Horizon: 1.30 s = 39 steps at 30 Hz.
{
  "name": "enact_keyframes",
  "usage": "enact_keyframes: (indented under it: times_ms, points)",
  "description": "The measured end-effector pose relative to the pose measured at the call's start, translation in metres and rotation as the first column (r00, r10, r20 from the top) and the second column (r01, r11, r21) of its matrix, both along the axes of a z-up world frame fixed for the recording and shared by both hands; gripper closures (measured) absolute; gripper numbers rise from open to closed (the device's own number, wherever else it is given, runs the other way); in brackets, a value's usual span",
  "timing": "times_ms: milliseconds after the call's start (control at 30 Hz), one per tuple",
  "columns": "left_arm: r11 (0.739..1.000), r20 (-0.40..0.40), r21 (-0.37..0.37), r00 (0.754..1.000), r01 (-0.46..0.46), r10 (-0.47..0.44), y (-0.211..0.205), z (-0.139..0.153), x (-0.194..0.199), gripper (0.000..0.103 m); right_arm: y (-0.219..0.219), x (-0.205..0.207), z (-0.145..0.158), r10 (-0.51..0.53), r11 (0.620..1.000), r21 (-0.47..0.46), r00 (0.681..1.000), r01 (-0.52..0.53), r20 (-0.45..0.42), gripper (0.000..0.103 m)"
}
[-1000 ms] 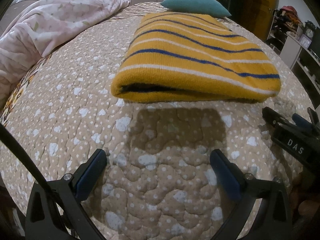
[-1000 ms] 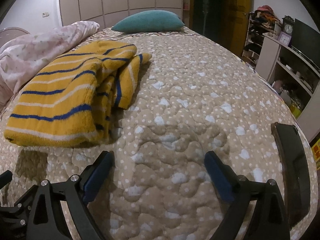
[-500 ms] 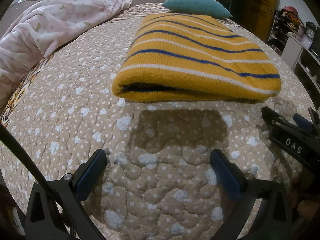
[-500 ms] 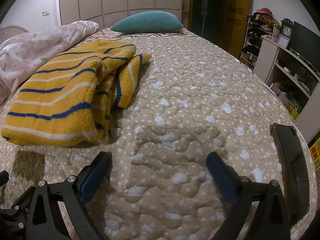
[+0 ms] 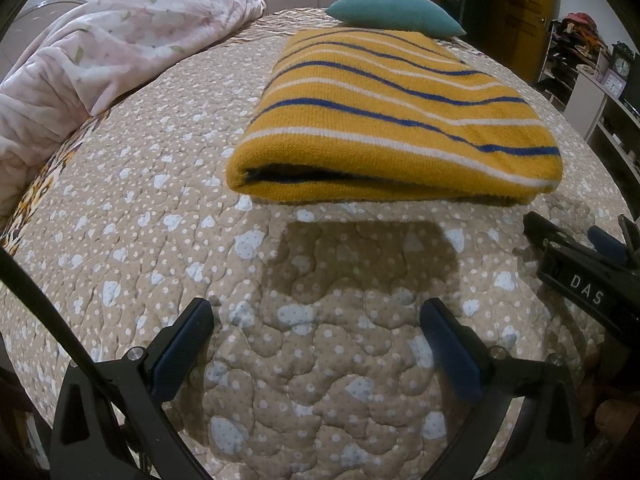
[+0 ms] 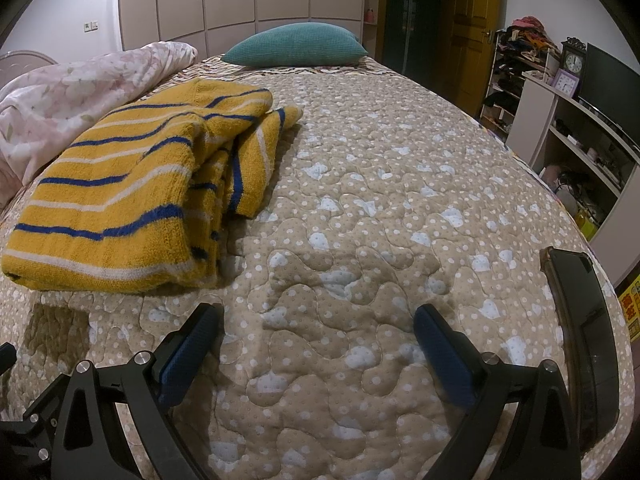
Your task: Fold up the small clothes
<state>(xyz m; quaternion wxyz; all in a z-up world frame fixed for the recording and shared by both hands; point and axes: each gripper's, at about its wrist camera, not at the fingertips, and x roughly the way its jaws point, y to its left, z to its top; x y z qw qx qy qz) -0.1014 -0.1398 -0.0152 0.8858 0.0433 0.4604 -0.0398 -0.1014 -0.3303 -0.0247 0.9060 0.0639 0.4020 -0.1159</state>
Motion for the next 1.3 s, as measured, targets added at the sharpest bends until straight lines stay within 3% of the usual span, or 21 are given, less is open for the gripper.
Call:
enact_keyframes:
  times_ms: [967,1300]
  points:
    - [1.0,0.006,0.004,1.0,-0.002,0.002,-0.001,-0.002,-0.002,0.0,0.0,0.001,0.0,0.001,1.0,0.002,1.0,-0.001,0.008,0.002]
    - [1.0,-0.054,0.008,0.998,-0.027,0.027,-0.002,0.001,0.008,0.0,-0.003,0.003,0.0,0.005,1.0,0.015,1.0,-0.005,0.013,0.0]
